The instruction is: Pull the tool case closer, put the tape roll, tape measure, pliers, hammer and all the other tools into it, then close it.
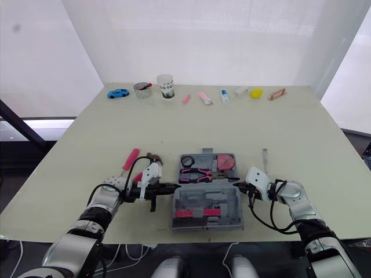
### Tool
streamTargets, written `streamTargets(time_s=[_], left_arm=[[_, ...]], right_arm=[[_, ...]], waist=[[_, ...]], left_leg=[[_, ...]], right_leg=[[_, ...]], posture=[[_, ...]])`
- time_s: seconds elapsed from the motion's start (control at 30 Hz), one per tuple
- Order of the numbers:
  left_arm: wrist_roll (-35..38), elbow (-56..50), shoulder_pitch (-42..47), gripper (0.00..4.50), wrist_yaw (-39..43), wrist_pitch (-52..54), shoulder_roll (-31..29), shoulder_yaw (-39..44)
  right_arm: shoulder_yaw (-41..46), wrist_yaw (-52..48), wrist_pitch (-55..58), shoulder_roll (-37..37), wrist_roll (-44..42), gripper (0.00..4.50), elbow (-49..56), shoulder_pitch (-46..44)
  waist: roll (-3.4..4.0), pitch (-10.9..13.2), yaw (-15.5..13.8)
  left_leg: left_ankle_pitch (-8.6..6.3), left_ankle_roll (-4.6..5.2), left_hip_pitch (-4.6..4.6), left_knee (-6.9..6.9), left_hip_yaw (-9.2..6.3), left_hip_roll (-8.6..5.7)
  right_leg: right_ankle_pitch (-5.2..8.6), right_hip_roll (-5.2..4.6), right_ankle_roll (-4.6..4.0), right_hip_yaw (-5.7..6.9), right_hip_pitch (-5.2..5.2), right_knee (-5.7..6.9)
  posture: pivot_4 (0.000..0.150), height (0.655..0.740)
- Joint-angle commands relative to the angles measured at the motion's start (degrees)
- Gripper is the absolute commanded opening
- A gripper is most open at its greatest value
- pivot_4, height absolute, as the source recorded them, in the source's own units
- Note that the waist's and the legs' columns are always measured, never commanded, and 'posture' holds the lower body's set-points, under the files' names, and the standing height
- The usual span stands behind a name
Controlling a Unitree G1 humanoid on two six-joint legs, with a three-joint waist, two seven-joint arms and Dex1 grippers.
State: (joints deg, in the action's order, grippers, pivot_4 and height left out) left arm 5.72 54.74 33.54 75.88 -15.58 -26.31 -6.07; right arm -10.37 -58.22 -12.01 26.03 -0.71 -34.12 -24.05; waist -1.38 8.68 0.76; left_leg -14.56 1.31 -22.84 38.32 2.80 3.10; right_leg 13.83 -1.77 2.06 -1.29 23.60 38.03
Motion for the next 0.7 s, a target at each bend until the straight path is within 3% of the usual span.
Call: streamTargets(time_s=[0.03, 0.7], left_arm=[[-0.3, 0.09, 1.06, 0.0, -0.33, -0.88, 1.15, 0.19], [-0.76, 0.43, 1.0, 0.0, 0.06, -0.89, 1.53, 0.05]], right_arm=[[0.09, 0.14, -0.87, -0.07, -0.23, 0.05, 1.45, 0.02], [-0.13, 0.09, -1.16, 0.13, -0.05, 0.05, 1.31, 0.13]], waist=[[0.0, 0.0, -0.02], [0.0, 0.0, -0.16]], left_leg=[[0.0, 0.0, 0.0, 0.0, 0.0, 0.0], [0.0, 0.0, -0.02, 0.0, -0.01, -0.02]], right_leg=[[0.0, 0.0, 0.0, 0.0, 0.0, 0.0], [0.0, -0.02, 0.0, 0.01, -0.01, -0.01]], posture=[[0.15, 0.74], [0.15, 0.74]])
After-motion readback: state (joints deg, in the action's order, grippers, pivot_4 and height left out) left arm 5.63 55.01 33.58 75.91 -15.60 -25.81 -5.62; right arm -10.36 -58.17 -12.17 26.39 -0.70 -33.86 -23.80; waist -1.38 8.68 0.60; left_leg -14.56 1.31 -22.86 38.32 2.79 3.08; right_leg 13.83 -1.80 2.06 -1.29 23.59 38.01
